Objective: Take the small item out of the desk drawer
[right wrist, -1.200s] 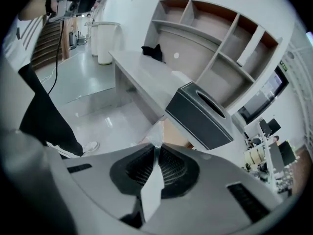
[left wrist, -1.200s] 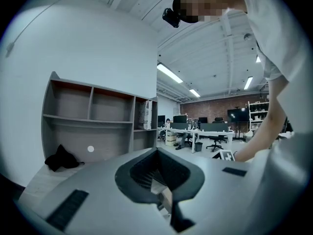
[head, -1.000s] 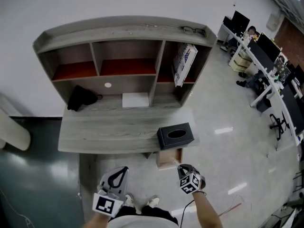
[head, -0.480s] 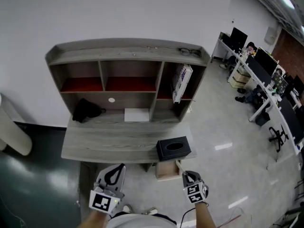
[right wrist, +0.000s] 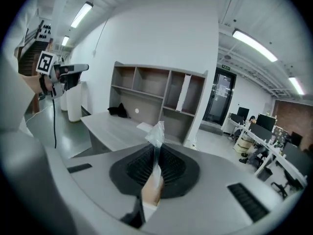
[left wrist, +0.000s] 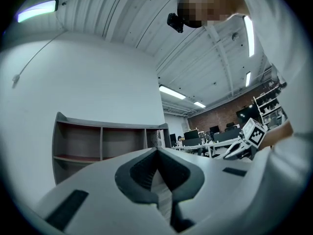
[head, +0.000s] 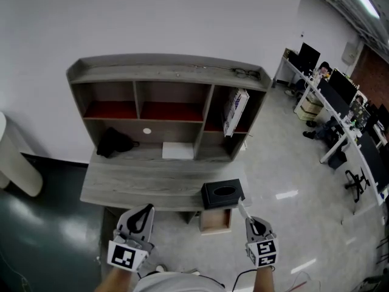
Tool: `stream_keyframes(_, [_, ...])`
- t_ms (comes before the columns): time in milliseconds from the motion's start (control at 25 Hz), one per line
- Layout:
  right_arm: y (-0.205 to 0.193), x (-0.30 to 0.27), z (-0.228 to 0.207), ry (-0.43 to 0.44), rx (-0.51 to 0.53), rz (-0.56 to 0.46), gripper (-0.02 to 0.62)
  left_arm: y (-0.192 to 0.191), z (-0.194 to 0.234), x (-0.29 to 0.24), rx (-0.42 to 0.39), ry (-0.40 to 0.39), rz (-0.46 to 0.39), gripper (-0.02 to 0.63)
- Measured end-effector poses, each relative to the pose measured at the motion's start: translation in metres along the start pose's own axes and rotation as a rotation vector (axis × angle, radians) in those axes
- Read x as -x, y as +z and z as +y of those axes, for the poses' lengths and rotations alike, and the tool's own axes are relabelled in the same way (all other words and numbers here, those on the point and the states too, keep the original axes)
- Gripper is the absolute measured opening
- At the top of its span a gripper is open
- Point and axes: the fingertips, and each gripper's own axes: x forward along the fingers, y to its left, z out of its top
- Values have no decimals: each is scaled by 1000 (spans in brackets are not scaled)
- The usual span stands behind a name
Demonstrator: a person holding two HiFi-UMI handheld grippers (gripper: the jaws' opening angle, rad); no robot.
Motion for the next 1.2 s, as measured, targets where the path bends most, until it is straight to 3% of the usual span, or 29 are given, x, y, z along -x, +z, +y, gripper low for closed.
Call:
stream_keyframes(560, [90, 82, -23, -101, -34, -245, 29, 21, 18, 5, -9, 23, -50, 17])
stream_keyframes(800, [95, 105, -30, -150, -54, -281, 29, 25, 22, 9, -8, 23, -58, 17])
stream_keyframes(1200, [96, 161, -46, -241, -184, -394, 29, 30, 25, 25, 3, 22, -53, 17])
